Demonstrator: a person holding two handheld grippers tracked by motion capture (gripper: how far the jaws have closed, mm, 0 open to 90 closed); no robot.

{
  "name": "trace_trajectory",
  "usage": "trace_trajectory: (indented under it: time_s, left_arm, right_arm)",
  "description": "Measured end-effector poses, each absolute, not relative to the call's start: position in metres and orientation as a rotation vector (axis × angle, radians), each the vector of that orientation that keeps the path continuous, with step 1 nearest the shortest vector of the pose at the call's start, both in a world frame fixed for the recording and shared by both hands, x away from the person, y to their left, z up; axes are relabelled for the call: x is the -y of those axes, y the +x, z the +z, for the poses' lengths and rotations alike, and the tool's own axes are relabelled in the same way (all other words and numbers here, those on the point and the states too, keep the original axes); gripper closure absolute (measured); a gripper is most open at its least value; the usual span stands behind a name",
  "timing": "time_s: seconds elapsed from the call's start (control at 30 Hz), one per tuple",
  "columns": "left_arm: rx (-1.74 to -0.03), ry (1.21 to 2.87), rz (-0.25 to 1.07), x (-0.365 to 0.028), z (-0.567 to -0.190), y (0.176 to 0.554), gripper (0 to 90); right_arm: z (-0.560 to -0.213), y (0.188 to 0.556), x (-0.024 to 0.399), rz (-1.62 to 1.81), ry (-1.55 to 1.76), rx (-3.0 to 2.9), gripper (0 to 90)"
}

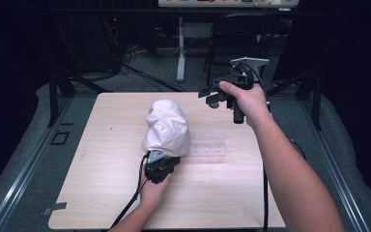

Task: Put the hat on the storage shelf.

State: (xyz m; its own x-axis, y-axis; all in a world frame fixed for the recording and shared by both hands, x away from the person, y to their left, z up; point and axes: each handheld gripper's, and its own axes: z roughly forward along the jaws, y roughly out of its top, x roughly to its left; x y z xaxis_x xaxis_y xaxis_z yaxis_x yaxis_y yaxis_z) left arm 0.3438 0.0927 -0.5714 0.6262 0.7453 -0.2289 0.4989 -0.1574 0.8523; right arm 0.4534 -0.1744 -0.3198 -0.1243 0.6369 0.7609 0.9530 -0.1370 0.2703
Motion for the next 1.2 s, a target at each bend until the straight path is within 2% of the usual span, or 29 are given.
trace_trajectory:
  time_s: [0.03, 0.07, 0.2, 0.23, 0.27, 0.3, 0.33, 0.4, 0.47, 0.57, 0.63, 0.73, 0.83, 1.2]
  left_arm:
    - [-1.002, 1.816, 0.298, -0.093, -0.571, 0.344, 87.8]
    - [-0.938, 1.848, 0.368, -0.095, -0.572, 0.347, 87.8]
    - [-1.037, 1.790, 0.289, -0.090, -0.572, 0.341, 87.3]
    - [-0.973, 1.832, 0.359, -0.094, -0.572, 0.345, 86.8]
    - [-0.953, 1.844, 0.362, -0.096, -0.572, 0.346, 86.1]
    - [-0.994, 1.824, 0.309, -0.094, -0.572, 0.343, 81.7]
    - [-0.963, 1.844, 0.358, -0.096, -0.572, 0.345, 76.2]
    - [-0.977, 1.826, 0.362, -0.096, -0.571, 0.342, 68.2]
    - [-0.962, 1.844, 0.378, -0.097, -0.571, 0.341, 63.1]
    - [-1.026, 1.827, 0.334, -0.095, -0.571, 0.336, 56.4]
    - [-0.977, 1.871, 0.382, -0.098, -0.571, 0.337, 54.4]
    - [-1.014, 1.881, 0.355, -0.098, -0.573, 0.333, 52.1]
    - [-0.980, 1.981, 0.365, -0.099, -0.574, 0.328, 50.6]
    - [-0.944, 2.023, 0.325, -0.113, -0.569, 0.311, 49.3]
  right_arm:
    - [-0.320, 0.453, 0.174, -1.150, -1.776, 1.762, 55.5]
    - [-0.320, 0.453, 0.175, -1.150, -1.781, 1.765, 55.5]
    - [-0.319, 0.450, 0.177, -1.127, -1.788, 1.802, 55.4]
    - [-0.319, 0.449, 0.177, -1.125, -1.807, 1.812, 55.4]
    - [-0.320, 0.448, 0.178, -1.115, -1.806, 1.838, 55.4]
    - [-0.320, 0.448, 0.178, -1.116, -1.821, 1.844, 55.2]
    - [-0.321, 0.446, 0.178, -1.123, -1.825, 1.855, 54.9]
    - [-0.323, 0.444, 0.179, -1.105, -1.827, 1.867, 54.9]
    - [-0.324, 0.442, 0.179, -1.088, -1.839, 1.889, 54.8]
    - [-0.326, 0.439, 0.180, -1.082, -1.850, 1.934, 54.3]
    - [-0.328, 0.435, 0.181, -1.071, -1.852, 1.938, 53.8]
    - [-0.330, 0.432, 0.183, -1.065, -1.857, 1.958, 53.6]
    - [-0.335, 0.427, 0.187, -1.048, -1.874, 1.994, 53.3]
    - [-0.350, 0.407, 0.196, -1.027, -1.885, 2.085, 51.0]
